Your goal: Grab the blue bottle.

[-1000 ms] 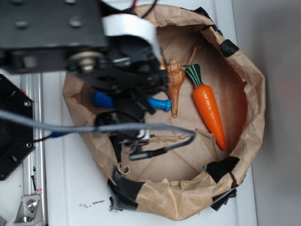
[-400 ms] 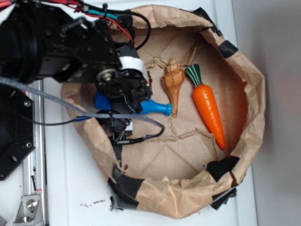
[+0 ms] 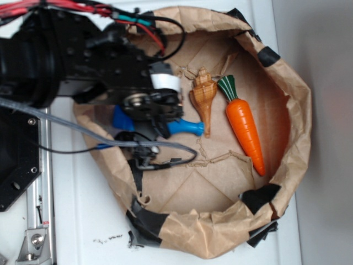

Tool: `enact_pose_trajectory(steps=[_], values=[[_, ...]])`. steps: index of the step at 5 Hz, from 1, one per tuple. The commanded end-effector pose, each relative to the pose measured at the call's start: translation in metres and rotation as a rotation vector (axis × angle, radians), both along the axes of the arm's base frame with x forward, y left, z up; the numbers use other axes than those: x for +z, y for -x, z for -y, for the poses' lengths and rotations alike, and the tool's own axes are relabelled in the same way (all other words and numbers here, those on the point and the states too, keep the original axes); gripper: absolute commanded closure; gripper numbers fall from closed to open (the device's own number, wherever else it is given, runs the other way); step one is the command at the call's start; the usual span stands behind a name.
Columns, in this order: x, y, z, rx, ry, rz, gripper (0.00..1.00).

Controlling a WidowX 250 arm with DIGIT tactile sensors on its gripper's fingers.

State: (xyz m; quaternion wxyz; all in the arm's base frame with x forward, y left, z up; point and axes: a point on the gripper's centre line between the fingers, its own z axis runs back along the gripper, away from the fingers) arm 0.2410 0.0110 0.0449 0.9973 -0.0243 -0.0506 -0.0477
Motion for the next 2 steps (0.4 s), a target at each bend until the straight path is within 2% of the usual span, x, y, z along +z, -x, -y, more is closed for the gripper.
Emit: enact_pose_trajectory(steps=[1,2], values=[[0.119,-0.043,0.015,0.168,-0.011,0.004,1.00],[0.133,-0.045,0.019,0.171,-0.003,0.009,1.00]])
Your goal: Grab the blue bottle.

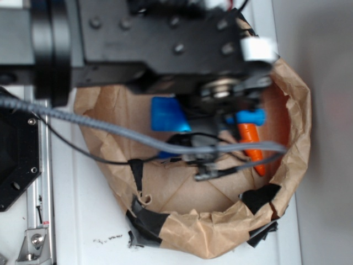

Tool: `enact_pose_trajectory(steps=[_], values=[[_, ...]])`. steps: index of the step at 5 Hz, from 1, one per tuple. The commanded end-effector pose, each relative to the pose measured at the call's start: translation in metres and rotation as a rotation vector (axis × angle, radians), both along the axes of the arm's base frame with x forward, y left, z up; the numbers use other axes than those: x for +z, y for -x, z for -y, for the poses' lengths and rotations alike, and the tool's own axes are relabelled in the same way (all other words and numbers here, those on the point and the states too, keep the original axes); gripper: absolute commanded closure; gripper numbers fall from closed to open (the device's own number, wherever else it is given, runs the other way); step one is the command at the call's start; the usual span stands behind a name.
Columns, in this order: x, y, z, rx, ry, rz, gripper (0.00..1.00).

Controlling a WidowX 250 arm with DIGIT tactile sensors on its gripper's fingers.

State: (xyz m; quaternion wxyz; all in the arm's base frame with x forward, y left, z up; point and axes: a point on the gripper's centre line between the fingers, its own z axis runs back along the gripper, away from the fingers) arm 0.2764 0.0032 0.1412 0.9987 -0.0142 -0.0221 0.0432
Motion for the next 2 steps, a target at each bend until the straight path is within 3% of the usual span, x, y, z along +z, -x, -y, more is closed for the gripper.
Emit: enact_pose_trajectory(steps=[1,2], values=[[0.0378,-0.0093,0.0090,0.033,0.000,0.070,1.00],[0.0312,-0.0081,0.0045,0.061,-0.012,0.058,1.00]])
